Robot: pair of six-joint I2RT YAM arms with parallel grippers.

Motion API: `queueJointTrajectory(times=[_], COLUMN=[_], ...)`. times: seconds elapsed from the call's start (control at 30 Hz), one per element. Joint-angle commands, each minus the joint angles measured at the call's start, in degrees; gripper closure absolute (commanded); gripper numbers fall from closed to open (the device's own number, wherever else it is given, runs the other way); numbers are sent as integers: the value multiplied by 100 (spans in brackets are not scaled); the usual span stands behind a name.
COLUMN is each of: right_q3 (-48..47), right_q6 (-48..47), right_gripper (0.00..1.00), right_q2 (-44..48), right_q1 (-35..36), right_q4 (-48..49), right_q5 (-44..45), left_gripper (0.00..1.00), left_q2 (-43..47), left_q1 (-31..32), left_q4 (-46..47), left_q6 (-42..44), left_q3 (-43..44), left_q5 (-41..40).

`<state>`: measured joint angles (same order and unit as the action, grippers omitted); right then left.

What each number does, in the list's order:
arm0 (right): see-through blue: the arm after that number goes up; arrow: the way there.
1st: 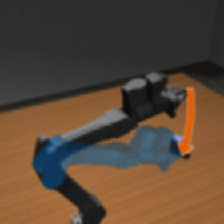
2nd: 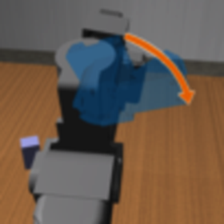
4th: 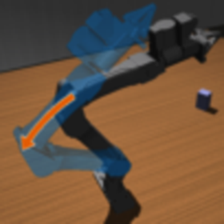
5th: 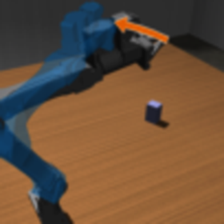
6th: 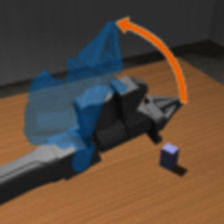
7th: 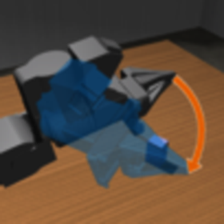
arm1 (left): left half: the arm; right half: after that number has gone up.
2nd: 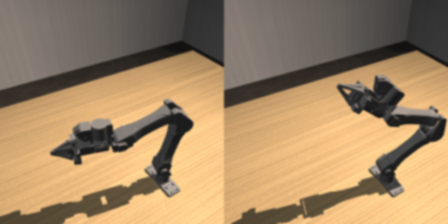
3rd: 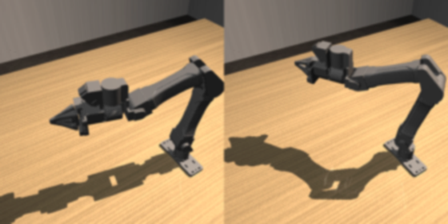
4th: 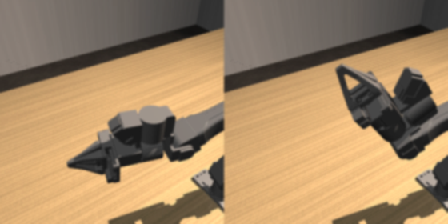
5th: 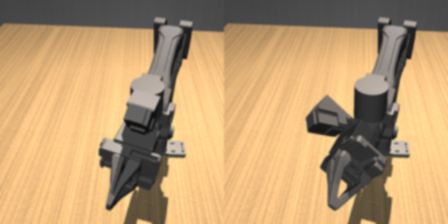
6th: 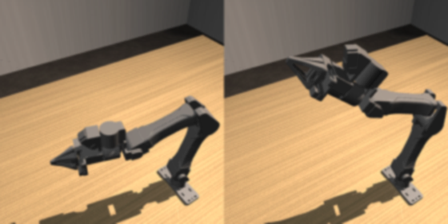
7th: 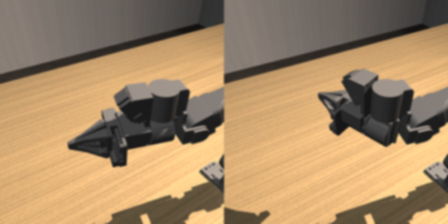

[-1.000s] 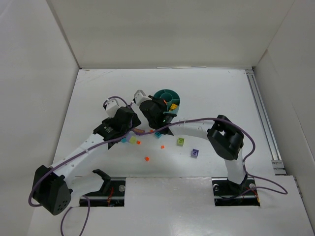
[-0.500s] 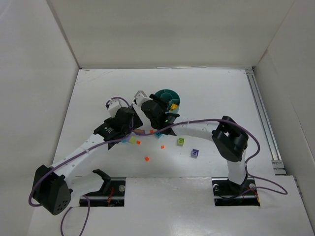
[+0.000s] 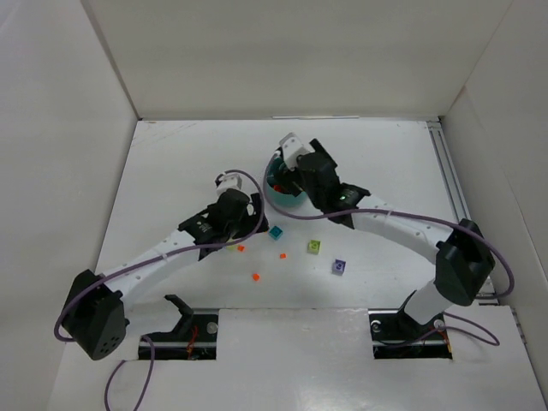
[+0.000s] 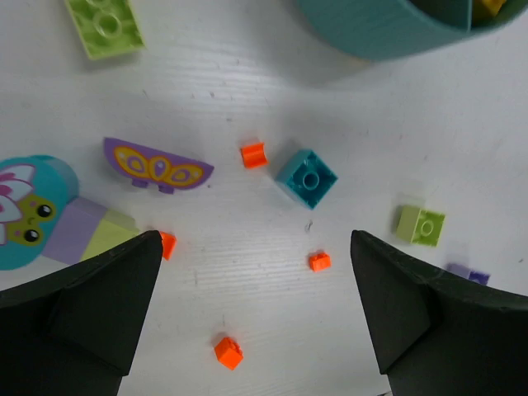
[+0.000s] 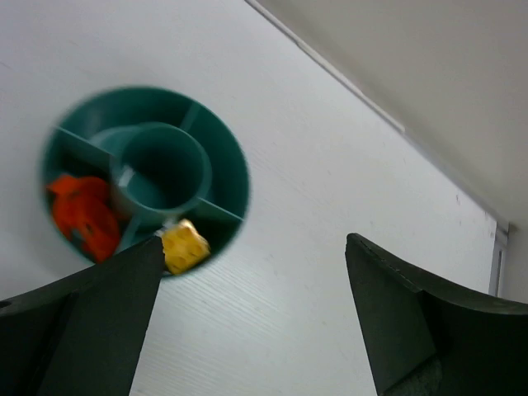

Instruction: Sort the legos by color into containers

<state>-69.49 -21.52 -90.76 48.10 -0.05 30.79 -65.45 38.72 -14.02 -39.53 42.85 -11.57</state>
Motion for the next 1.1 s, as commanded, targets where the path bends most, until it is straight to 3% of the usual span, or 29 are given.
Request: queueJointTrajectory(times=[0.0,0.2,0.53,0.7,0.8,1.07], right_q3=[566,1324,1676,1729,1729,1676], right_q6=[691,895,895,895,895,895], right_gripper=[5,12,12,12,12,13], right_q2=[540,1139,1368,1316,1315,1149], right_q1=[-800,-1513,-1725,-1725,-1777,-1839], right_q4=[-135,-135,-320,-320,-320,-372], right_q5=[-1038,-1479,-1356,-1356,-1356,-1286], left_gripper=[5,27,35,41,47,49], left_q2=[-274,-679,-627,-1197,-1452,-1831], left_q1=[416,734,813,813,813,505], left_q4=[-153,-461,-1189,-1497,-1498,-1489], left_q6=[-80,-617,-1801,-2313,-2366,-2262], left_q3=[83,14,-268,-76,39,258], left_q5=[-99,-231,-433,-811,-1004,-1189])
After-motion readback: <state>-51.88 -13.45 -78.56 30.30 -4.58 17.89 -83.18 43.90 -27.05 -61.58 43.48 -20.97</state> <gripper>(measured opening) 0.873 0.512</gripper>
